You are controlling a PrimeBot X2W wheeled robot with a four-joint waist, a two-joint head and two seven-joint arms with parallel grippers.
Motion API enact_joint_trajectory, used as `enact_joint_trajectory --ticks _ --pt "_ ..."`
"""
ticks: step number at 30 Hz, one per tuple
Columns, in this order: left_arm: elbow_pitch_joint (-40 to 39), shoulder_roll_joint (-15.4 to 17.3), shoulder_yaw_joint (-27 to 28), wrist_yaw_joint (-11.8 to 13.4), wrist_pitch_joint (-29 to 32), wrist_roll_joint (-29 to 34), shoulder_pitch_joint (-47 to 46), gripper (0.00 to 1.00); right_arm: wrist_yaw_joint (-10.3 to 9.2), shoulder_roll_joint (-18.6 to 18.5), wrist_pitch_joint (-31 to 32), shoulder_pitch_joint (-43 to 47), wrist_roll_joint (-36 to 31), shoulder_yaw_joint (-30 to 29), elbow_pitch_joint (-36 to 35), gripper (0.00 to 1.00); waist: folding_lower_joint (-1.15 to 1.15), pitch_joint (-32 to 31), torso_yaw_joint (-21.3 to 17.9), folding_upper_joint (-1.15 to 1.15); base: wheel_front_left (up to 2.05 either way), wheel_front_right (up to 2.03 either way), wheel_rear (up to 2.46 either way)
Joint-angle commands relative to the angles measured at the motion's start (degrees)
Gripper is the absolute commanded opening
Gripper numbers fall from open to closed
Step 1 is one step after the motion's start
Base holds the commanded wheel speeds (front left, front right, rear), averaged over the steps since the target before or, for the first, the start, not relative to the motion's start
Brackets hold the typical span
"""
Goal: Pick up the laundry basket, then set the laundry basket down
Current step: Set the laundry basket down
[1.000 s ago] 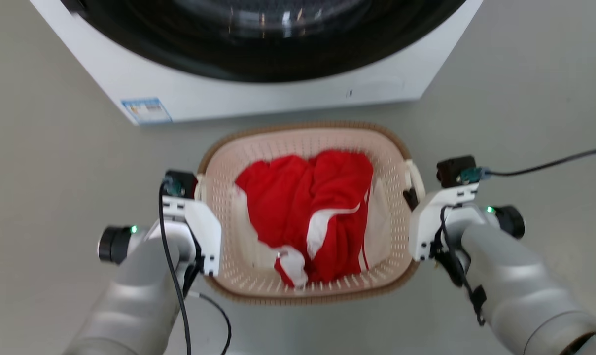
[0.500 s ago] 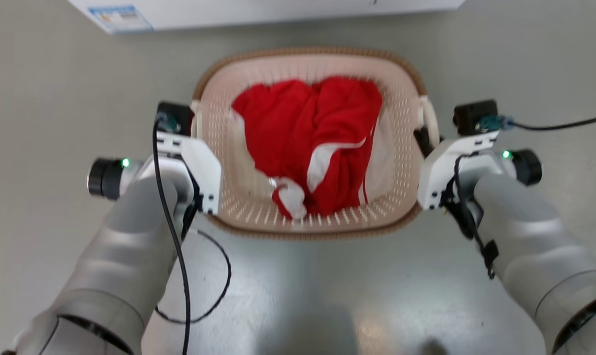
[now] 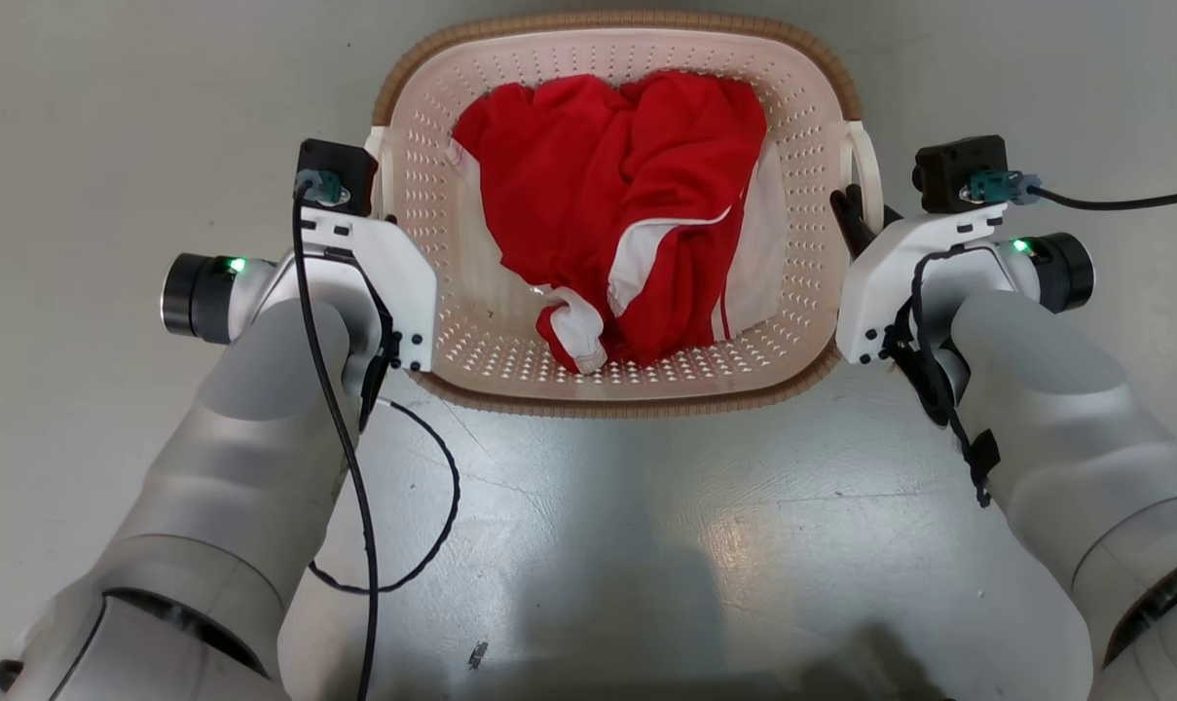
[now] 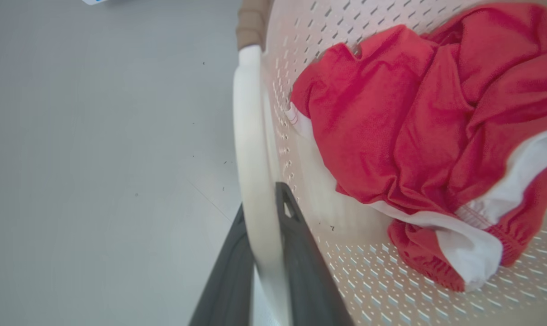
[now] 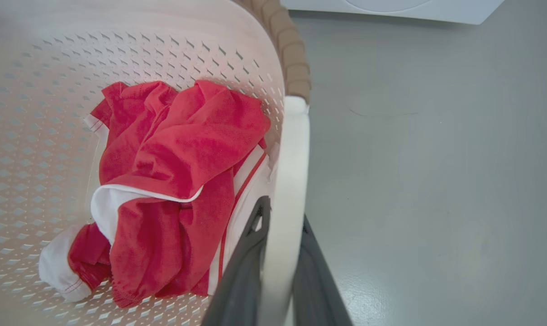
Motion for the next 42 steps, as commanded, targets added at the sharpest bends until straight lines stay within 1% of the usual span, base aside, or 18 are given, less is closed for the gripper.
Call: enact_joint_trajectory --ticks 1,8,19,42 --pt "-0.51 1.57 0.43 0.34 -1.16 0.16 -1.66 0.0 0.43 0.57 -0.94 1.18 -0.77 0.88 -0.38 0.0 0.0 0.21 -0.04 0.0 0.0 0.0 0.0" --pt "-0.29 1.97 0.37 0.3 -2.08 -0.22 -3.06 0.0 0.43 0.41 -1.21 0.27 -0.63 1.33 -0.28 0.0 0.0 1.52 -0.48 0.0 0.0 0.0 0.0" --pt "-0.09 1.31 -0.05 0.39 -2.53 -0.79 -3.8 0.0 0.43 0.04 -1.4 -1.06 -0.7 1.83 -0.01 0.0 0.0 2.99 -0.51 0.0 0.0 0.0 0.0" --pt "0.12 1.23 -1.06 0.81 -2.58 -1.63 -3.99 0.0 0.43 0.38 -1.79 -1.26 -0.16 2.43 0.33 0.0 0.0 3.71 -1.0 0.0 0.0 0.0 0.0"
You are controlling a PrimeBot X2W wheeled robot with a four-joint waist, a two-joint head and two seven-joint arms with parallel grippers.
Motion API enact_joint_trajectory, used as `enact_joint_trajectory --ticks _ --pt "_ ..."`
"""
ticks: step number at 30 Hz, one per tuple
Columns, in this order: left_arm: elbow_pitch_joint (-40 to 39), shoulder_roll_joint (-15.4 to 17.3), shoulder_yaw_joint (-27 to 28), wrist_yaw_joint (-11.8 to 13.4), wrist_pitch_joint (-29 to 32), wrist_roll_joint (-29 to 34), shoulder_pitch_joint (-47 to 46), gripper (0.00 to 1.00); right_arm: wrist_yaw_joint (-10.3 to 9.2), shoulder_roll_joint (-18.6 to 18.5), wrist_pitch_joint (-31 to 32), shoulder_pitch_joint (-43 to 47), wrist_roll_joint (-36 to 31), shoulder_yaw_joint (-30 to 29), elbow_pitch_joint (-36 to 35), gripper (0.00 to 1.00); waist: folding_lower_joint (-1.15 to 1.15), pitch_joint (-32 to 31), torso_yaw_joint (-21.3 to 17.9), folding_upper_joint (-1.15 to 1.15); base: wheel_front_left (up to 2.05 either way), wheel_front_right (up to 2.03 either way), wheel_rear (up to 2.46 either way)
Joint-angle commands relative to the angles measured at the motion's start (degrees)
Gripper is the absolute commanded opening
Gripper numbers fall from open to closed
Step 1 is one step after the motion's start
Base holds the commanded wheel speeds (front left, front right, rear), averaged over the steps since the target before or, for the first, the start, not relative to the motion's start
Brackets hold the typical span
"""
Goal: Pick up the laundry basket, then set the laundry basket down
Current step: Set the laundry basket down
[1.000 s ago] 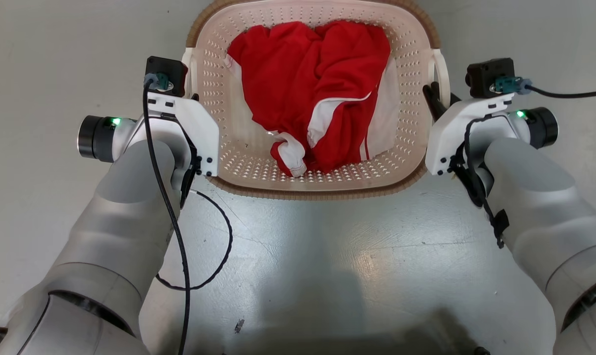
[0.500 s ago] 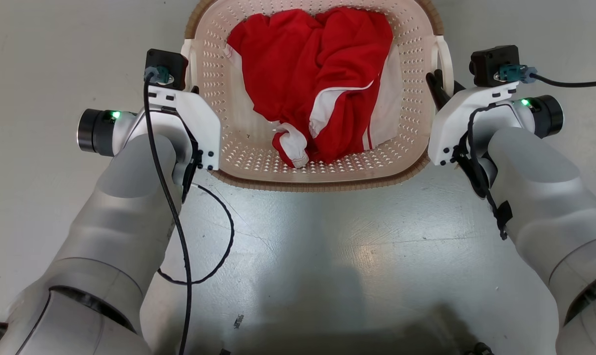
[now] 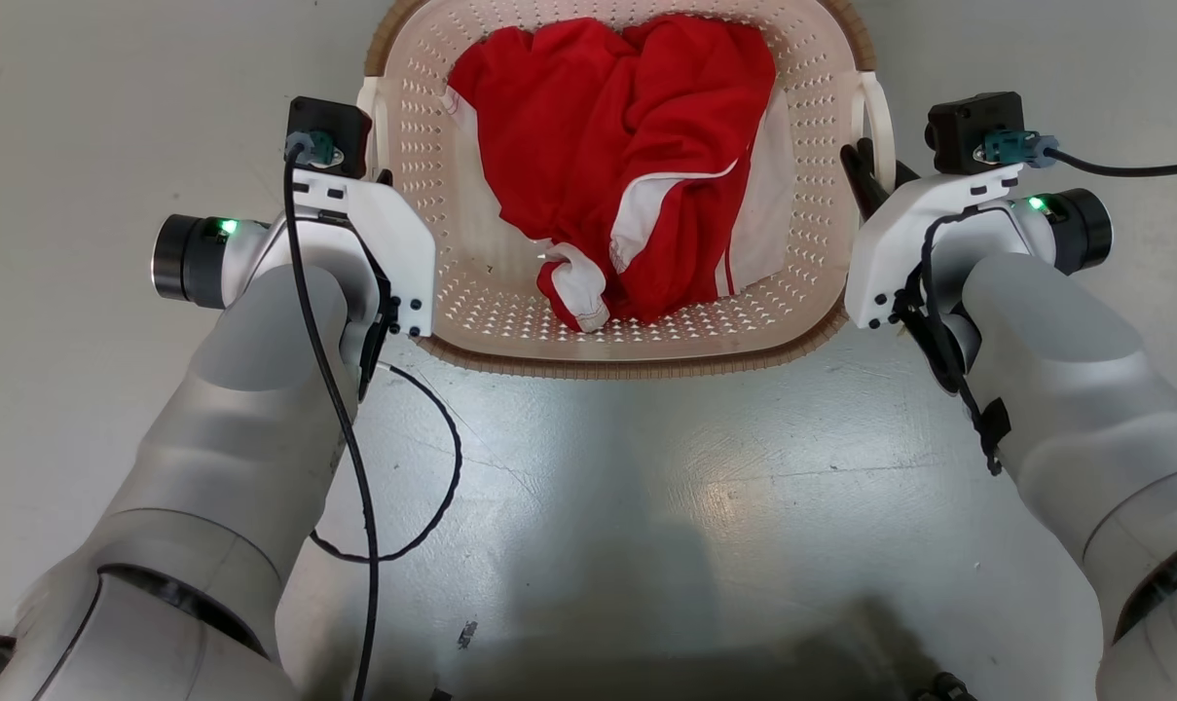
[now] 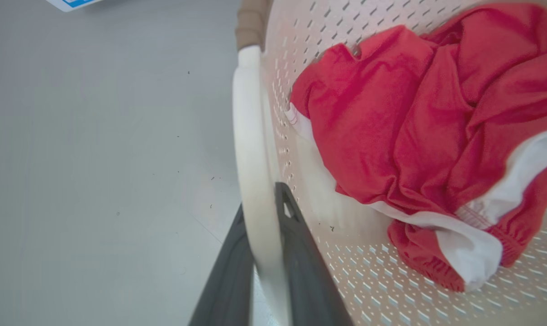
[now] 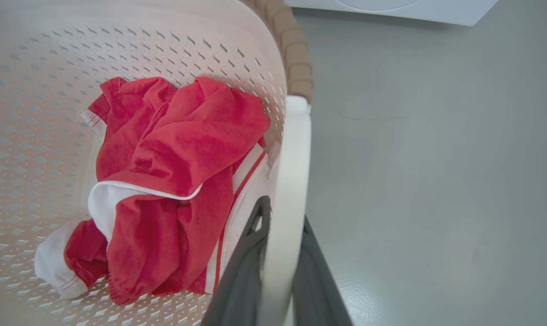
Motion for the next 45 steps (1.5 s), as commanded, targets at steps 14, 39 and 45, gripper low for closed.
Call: enact_joint_trajectory --ticks 14,39,45 --pt "-0.44 1.38 1.09 3.7 -0.62 -1.85 -0.25 1.0 0.43 0.19 -1.03 1.66 -0.79 -0.07 0.06 1.0 0.0 0.61 0.12 0.0 0.0 0.0 0.0" --pt "-0.42 2.44 1.0 3.83 -1.56 -3.57 1.79 1.0 0.43 0.71 -1.72 4.52 -2.32 -3.49 0.09 1.0 0.0 -3.32 -0.76 0.0 0.0 0.0 0.0" --pt "-0.42 2.49 2.28 2.74 -4.34 -5.32 4.06 1.0 0.43 0.17 -3.52 5.99 -2.37 -5.27 0.1 1.0 0.0 -7.21 -0.93 0.0 0.0 0.0 0.0"
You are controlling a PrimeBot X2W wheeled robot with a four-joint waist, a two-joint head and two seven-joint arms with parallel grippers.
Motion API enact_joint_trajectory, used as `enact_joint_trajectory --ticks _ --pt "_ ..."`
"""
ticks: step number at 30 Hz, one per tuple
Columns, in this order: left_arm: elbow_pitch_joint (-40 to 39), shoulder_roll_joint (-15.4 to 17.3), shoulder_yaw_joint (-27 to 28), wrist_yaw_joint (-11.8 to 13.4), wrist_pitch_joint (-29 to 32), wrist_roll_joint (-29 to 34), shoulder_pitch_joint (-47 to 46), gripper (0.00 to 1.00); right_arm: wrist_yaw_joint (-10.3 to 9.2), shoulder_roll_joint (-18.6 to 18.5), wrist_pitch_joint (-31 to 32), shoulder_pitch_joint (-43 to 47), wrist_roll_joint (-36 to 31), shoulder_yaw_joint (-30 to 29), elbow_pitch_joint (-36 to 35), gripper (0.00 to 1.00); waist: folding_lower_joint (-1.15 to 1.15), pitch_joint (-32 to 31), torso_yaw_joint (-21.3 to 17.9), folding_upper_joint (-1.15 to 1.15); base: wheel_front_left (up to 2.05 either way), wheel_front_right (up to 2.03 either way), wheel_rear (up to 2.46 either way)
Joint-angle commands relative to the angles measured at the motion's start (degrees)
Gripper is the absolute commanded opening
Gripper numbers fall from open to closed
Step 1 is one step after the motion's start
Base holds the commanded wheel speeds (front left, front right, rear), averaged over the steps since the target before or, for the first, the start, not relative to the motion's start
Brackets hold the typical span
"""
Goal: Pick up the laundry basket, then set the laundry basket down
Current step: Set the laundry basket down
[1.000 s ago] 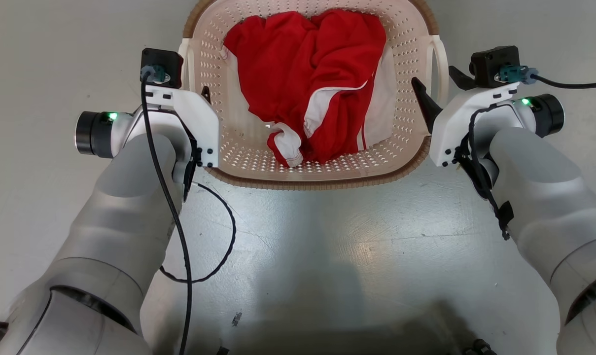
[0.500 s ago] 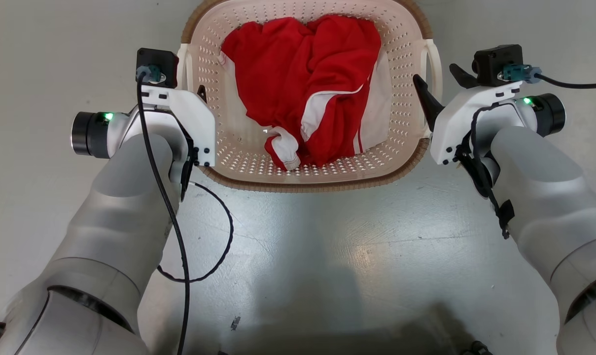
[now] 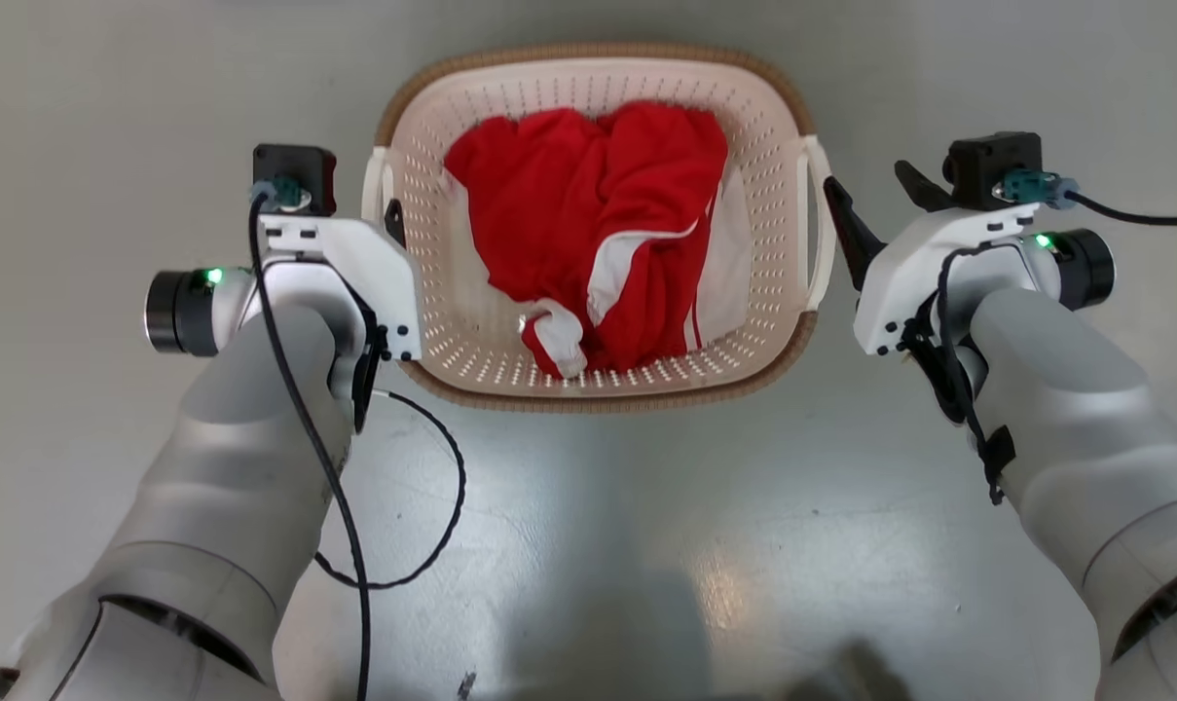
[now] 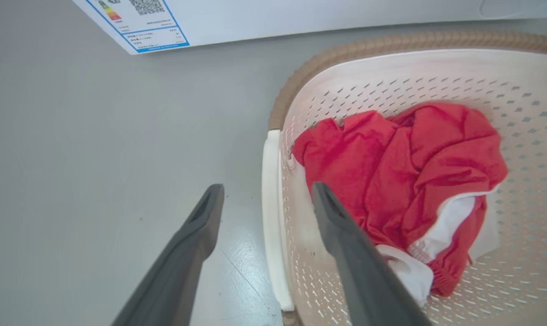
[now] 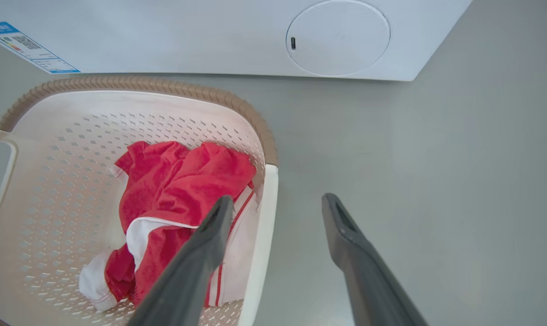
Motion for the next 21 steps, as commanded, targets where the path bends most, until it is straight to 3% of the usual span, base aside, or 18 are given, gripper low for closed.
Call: enact_joint_trajectory --ticks 1,10,21 --pt "-0.38 1.83 1.21 -0.39 -1.43 -0.88 1.6 1.0 0.35 0.05 -1.44 3.3 -0.33 -0.33 -0.28 1.0 0.0 -2.24 -0.08 0.0 0.0 0.0 0.0" --pt "-0.65 1.94 3.2 -3.49 -6.59 -3.38 6.96 1.0 0.35 -1.68 -4.1 6.46 -2.72 -3.77 -0.28 1.0 0.0 -11.92 0.0 0.0 0.0 0.0 0.0" --pt "-6.01 5.89 6.93 -4.82 -7.84 -4.26 14.73 1.0 0.35 -5.38 -4.2 11.23 -11.37 -14.26 -6.29 1.0 0.0 -23.53 -0.22 0.0 0.0 0.0 0.0"
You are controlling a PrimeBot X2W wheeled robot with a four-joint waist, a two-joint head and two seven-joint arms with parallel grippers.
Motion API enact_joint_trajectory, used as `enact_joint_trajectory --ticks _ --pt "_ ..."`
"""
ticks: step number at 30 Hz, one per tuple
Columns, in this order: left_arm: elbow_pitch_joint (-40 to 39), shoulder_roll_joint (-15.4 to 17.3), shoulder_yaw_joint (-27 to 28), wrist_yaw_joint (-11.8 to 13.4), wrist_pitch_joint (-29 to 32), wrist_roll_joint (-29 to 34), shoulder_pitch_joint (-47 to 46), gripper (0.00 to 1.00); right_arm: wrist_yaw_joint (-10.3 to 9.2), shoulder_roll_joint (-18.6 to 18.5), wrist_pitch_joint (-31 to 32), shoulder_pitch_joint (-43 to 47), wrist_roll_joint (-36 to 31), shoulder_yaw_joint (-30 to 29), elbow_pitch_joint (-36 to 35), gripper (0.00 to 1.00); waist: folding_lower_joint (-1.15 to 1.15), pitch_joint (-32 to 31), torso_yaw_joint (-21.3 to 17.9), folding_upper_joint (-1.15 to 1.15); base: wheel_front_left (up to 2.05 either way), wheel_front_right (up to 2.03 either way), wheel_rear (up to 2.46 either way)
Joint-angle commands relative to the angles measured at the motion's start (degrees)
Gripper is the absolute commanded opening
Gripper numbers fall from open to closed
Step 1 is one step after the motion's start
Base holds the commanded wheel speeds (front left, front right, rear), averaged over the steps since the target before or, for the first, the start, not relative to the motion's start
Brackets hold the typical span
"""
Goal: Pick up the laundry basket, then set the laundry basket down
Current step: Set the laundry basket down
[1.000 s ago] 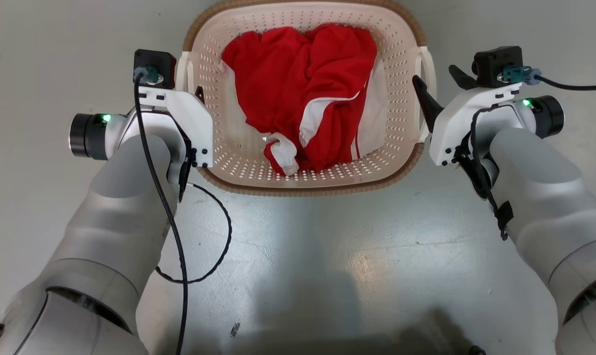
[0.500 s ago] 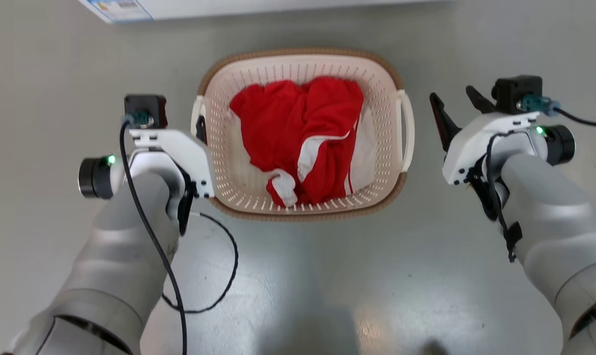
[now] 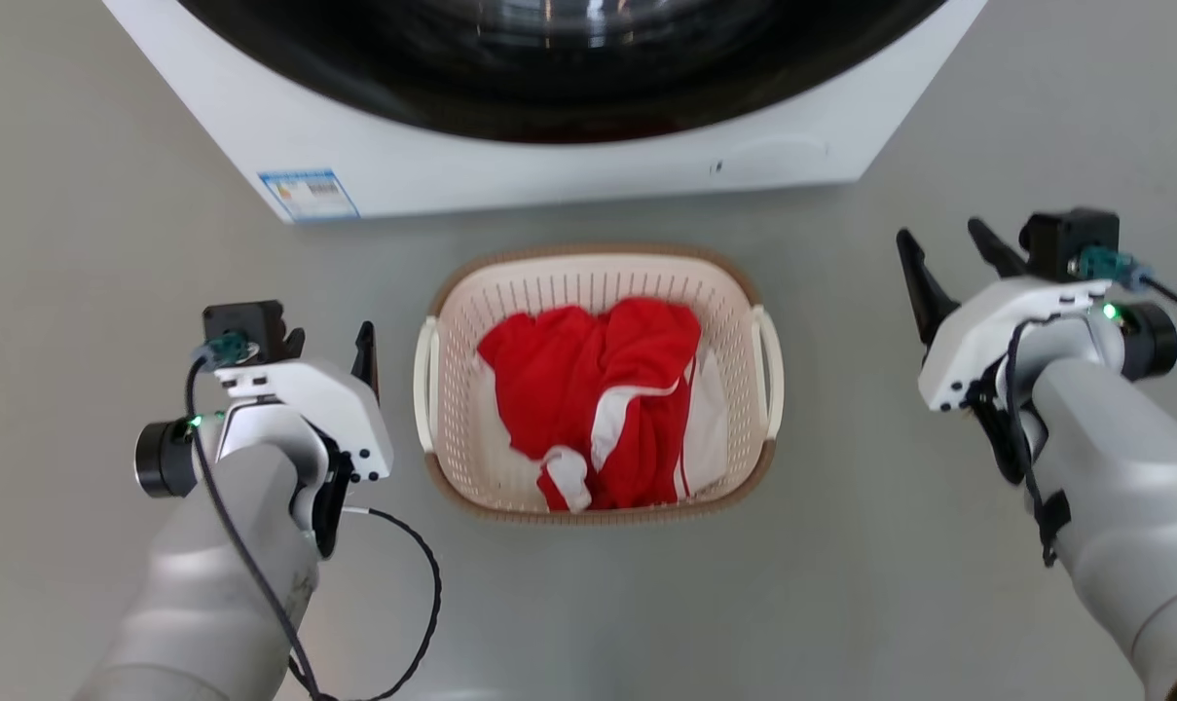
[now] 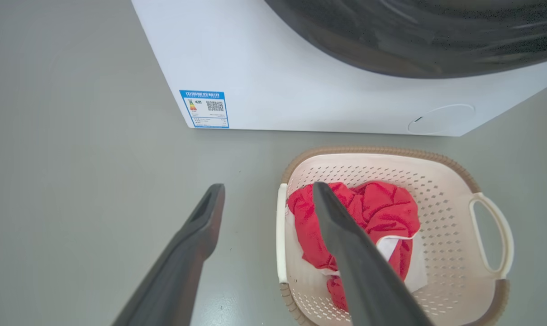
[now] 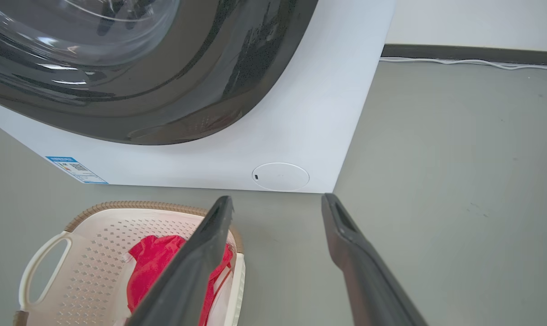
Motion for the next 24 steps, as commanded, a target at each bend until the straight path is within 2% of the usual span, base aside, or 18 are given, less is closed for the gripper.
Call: enact_joint_trajectory --ticks 1,11,18,24 --pt "-3.44 2.73 2.78 -0.06 -0.75 -0.15 1.96 1.0 0.35 -0.36 -0.78 3.32 -2.11 -1.8 -2.5 1.0 0.0 -4.62 -0.29 0.0 0.0 0.0 0.0" --pt "-19.51 5.71 11.67 2.75 -0.77 3.65 15.56 1.0 0.35 -0.52 -0.78 13.44 -12.02 -12.68 -11.5 1.0 0.0 -13.89 -1.22 0.0 0.0 0.0 0.0" --pt "-31.01 6.04 17.74 4.53 -0.77 7.65 26.55 1.0 0.35 0.72 -0.78 22.76 -18.82 -20.59 -18.87 1.0 0.0 -19.53 -1.82 0.0 0.0 0.0 0.0" --pt "-40.08 5.56 22.69 5.3 -0.77 10.67 35.48 1.0 0.35 2.67 -0.78 29.92 -23.83 -24.91 -24.83 1.0 0.0 -22.86 -2.78 0.0 0.0 0.0 0.0"
